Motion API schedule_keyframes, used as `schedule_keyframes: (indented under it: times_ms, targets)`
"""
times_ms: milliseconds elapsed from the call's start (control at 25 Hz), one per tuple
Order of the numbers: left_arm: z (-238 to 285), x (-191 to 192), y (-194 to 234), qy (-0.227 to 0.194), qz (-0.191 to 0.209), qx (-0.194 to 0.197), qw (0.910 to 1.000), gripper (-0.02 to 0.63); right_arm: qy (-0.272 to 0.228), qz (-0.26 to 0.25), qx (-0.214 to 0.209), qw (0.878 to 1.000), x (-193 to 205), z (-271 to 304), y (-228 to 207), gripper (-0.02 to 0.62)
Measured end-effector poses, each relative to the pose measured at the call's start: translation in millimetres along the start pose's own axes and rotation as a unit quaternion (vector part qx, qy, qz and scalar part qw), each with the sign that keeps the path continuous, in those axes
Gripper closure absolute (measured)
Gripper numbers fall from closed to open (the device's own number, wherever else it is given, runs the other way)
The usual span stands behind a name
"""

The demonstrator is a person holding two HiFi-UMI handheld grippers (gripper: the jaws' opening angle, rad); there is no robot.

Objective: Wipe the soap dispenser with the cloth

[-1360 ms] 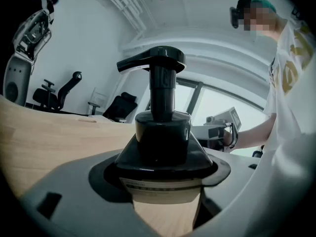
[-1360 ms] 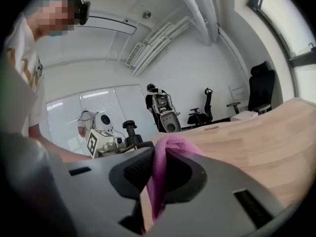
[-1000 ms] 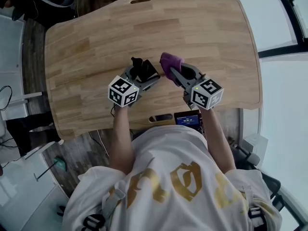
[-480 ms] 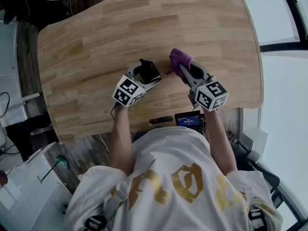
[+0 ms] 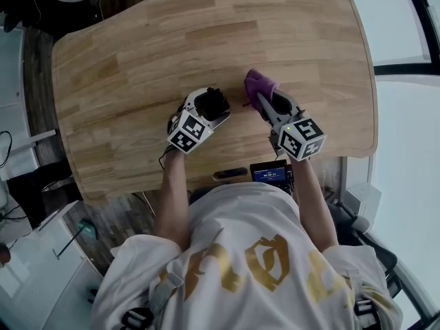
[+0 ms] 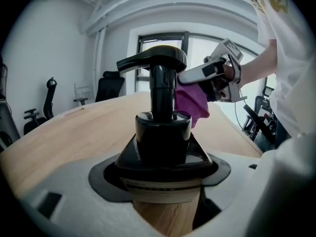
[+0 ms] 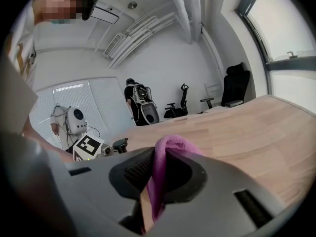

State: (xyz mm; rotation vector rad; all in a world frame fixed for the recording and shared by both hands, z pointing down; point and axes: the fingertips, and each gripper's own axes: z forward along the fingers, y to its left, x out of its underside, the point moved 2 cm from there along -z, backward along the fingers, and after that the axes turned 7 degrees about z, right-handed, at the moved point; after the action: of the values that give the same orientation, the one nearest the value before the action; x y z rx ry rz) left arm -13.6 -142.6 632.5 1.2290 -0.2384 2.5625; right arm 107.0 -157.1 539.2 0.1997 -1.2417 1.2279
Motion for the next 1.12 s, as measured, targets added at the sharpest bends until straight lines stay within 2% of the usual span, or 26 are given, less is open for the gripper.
schedule_keyframes:
  times_ms: [240, 520, 1000, 1120]
  targets:
    - [1, 7, 1, 0.032, 0.058, -0.014, 0.9977, 0.255, 0.004, -0.004, -0.001, 1.000, 1, 1, 3, 0.545]
    - [4, 19, 2, 0.079, 0.049, -0.004, 0.9957, 0.255, 0.013, -0.014, -0.004, 1.000, 5, -1, 11, 0.545]
    - [-23, 30, 4, 0.053, -0.051, -0.040, 0.9965, 0.255, 0.008, -0.046, -0.002, 0.999, -2, -8, 32, 0.545]
    - [-41, 31, 4, 0.023, -0.102, -0.058, 0.9928, 0.255, -0.003, -0.059, 0.001, 0.998, -8, -11, 42, 0.545]
